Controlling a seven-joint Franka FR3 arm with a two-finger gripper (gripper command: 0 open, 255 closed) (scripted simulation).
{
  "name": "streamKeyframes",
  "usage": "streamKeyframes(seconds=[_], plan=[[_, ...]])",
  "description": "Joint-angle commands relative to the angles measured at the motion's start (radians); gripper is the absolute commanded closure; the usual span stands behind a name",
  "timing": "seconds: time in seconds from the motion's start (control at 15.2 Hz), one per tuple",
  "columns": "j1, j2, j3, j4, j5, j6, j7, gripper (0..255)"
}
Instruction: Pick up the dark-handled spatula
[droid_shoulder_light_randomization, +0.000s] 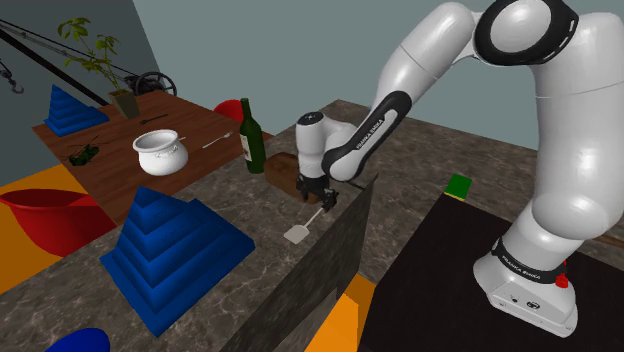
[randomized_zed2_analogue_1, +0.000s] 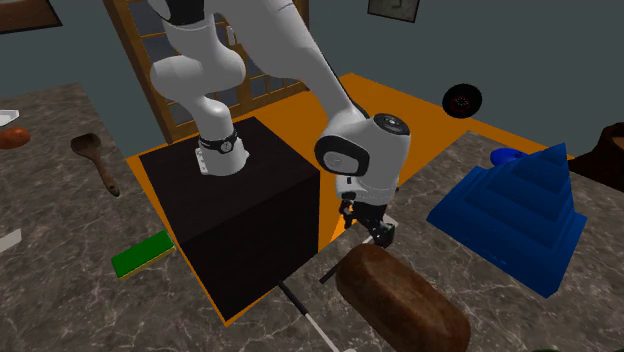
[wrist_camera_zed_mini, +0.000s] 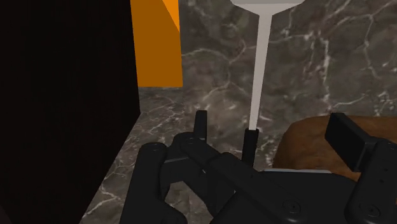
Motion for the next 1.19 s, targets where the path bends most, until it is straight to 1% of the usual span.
streamKeyframes(seconds=[0.0,0.26,0.4,0.46,0.53,1.06,1.12], plan=[[0.012,0.026,-0.017,0.007,-0.019,0.018,0.020,0],[0.031,0.073,-0.043,0.019,-0.052,0.051,0.045,0],[0.034,0.080,-0.047,0.021,-0.057,0.055,0.048,0],[0.036,0.074,-0.041,0.021,-0.052,0.048,0.051,255],[0.030,0.070,-0.044,0.008,-0.055,0.058,0.048,255],[0.033,0.080,-0.046,0.021,-0.057,0.055,0.048,255],[0.028,0.069,-0.039,0.017,-0.049,0.047,0.043,255]])
